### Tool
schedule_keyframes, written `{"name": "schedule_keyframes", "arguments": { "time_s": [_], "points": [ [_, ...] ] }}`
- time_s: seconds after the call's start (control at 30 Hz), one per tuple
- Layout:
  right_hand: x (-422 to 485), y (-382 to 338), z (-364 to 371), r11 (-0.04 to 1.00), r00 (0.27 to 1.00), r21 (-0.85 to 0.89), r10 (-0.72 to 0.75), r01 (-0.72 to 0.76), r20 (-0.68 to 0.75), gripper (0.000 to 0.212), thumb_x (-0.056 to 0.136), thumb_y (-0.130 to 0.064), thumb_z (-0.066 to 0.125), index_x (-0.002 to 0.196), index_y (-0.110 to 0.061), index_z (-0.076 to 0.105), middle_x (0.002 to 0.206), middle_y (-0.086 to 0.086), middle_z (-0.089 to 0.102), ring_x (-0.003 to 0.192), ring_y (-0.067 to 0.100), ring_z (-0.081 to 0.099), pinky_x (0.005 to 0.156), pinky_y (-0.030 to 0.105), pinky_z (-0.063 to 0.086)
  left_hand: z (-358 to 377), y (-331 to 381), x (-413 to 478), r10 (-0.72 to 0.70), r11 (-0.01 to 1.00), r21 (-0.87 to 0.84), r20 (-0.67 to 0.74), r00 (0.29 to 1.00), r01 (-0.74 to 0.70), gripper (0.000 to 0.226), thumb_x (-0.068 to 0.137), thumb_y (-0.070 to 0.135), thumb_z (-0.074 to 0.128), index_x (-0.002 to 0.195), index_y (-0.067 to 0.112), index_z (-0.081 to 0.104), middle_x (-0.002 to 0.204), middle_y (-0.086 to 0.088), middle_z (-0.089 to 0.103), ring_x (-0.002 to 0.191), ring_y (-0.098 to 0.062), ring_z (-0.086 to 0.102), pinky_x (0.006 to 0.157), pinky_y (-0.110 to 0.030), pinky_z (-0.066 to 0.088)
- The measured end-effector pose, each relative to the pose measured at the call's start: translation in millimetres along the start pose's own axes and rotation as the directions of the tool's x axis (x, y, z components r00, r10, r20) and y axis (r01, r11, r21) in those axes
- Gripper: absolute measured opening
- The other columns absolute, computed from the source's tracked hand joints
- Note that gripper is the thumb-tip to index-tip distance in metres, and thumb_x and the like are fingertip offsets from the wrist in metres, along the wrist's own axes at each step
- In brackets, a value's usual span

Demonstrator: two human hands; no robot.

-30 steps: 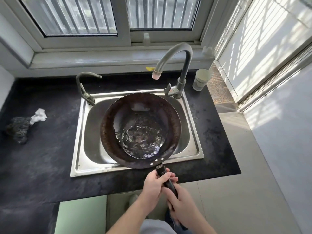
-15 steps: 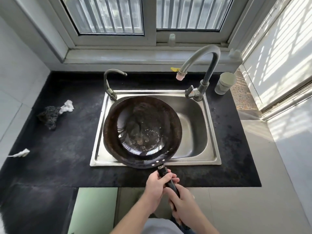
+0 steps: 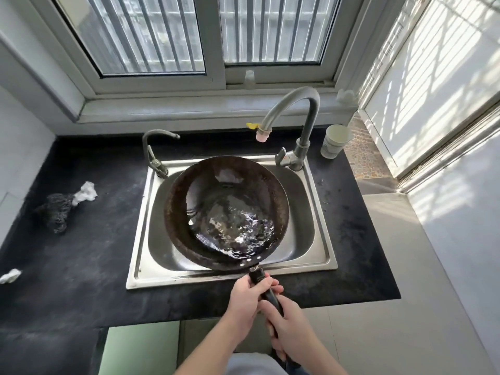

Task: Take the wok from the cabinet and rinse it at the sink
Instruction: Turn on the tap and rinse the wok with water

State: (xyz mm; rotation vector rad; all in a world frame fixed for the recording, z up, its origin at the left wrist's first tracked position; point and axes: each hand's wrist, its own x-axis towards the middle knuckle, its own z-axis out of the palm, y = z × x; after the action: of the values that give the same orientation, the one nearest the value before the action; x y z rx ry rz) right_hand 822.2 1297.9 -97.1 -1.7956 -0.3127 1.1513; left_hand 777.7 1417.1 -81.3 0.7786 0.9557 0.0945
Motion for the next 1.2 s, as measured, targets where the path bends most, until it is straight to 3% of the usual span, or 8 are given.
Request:
{"name": "schedule_keyframes", "arguments": {
  "time_s": [0.2, 0.47, 0.6, 0.7, 0.8, 0.93, 1.1, 1.2],
  "points": [
    [7.3, -12.9, 9.4, 1.0, 1.0, 0.022, -0.007, 0.007, 0.018, 0.027, 0.079, -0.053, 0.062, 0.072, -0.027, 0.065, 0.051, 0.0, 0.058, 0.034, 0.013, 0.047, 0.035, 0.023, 0.037, -11.6, 6.4, 6.1, 0.022, 0.999, 0.044, -0.064, 0.998, -0.019, 0.009, 0.091, 0.002, 0.064, 0.1, -0.001, 0.064, 0.079, -0.009, 0.078, 0.08, -0.023, 0.077, 0.064, -0.029, 0.06],
    [4.8, -21.4, 35.3, 0.954, 0.975, -0.296, -0.111, 0.05, -0.194, 0.01, 0.078, -0.038, 0.067, 0.071, -0.035, 0.06, 0.059, -0.011, 0.067, 0.058, 0.0, 0.062, 0.052, 0.014, 0.043, -26.8, 6.5, 12.8, 0.034, 0.999, 0.039, -0.115, 0.993, -0.03, 0.02, 0.086, 0.003, 0.071, 0.103, -0.003, 0.062, 0.087, -0.016, 0.079, 0.089, -0.026, 0.076, 0.07, -0.028, 0.059],
    [3.0, -20.3, 41.2, 0.938, 0.963, -0.342, -0.139, 0.053, -0.232, 0.013, 0.085, -0.031, 0.071, 0.097, -0.029, 0.067, 0.066, -0.015, 0.064, 0.07, -0.013, 0.06, 0.062, 0.008, 0.045, -32.2, 5.7, 12.6, 0.045, 0.996, 0.079, -0.143, 0.989, -0.034, 0.02, 0.087, 0.006, 0.072, 0.103, -0.001, 0.063, 0.087, -0.013, 0.079, 0.087, -0.021, 0.077, 0.066, -0.023, 0.059],
    [2.3, -20.4, 45.9, 0.877, 0.963, -0.478, -0.167, 0.047, -0.212, 0.033, 0.091, -0.038, 0.06, 0.123, -0.03, 0.058, 0.095, -0.01, 0.072, 0.088, 0.003, 0.067, 0.076, 0.026, 0.052, -34.1, 6.7, 13.0, 0.062, 0.992, 0.122, -0.151, 0.987, -0.044, 0.02, 0.085, 0.009, 0.074, 0.101, 0.001, 0.065, 0.088, -0.012, 0.08, 0.09, -0.024, 0.076, 0.073, -0.031, 0.059],
    [3.9, -27.8, 49.3, 0.767, 0.941, -0.642, -0.218, 0.001, -0.259, 0.031, 0.096, -0.046, 0.046, 0.125, -0.034, 0.047, 0.116, -0.01, 0.065, 0.104, 0.022, 0.066, 0.074, 0.039, 0.047, -31.9, 13.7, 14.2, 0.093, 0.989, 0.125, -0.16, 0.983, -0.073, 0.018, 0.085, 0.008, 0.073, 0.098, 0.001, 0.065, 0.088, -0.014, 0.079, 0.083, -0.023, 0.075, 0.066, -0.028, 0.056],
    [6.8, -31.5, 54.1, 0.764, 0.935, -0.645, -0.237, 0.01, -0.266, 0.027, 0.096, -0.053, 0.042, 0.108, -0.029, 0.049, 0.107, -0.004, 0.07, 0.101, 0.027, 0.066, 0.072, 0.04, 0.045, -37.1, 19.0, 12.4, 0.119, 0.991, 0.085, -0.158, 0.98, -0.107, 0.009, 0.088, 0.004, 0.069, 0.095, 0.004, 0.064, 0.083, -0.011, 0.08, 0.074, -0.014, 0.076, 0.054, -0.014, 0.051],
    [4.9, -23.9, 54.2, 0.855, 0.943, -0.518, -0.197, 0.031, -0.269, 0.025, 0.094, -0.049, 0.054, 0.11, -0.03, 0.056, 0.096, -0.004, 0.073, 0.094, 0.023, 0.068, 0.067, 0.035, 0.044, -42.8, 16.4, 8.4, 0.128, 0.985, 0.131, -0.138, 0.982, -0.111, 0.005, 0.087, 0.007, 0.071, 0.09, 0.004, 0.069, 0.082, -0.009, 0.08, 0.08, -0.019, 0.074, 0.059, -0.017, 0.052],
    [3.7, -22.5, 54.3, 0.893, 0.946, -0.446, -0.188, 0.053, -0.263, 0.022, 0.092, -0.048, 0.059, 0.107, -0.033, 0.059, 0.08, -0.012, 0.066, 0.077, 0.005, 0.065, 0.059, 0.017, 0.041, -44.6, 18.5, 5.9, 0.071, 0.997, 0.016, -0.121, 0.99, -0.07, 0.014, 0.086, 0.008, 0.072, 0.099, 0.004, 0.068, 0.087, -0.012, 0.079, 0.083, -0.021, 0.074, 0.073, -0.027, 0.056]
  ]
}}
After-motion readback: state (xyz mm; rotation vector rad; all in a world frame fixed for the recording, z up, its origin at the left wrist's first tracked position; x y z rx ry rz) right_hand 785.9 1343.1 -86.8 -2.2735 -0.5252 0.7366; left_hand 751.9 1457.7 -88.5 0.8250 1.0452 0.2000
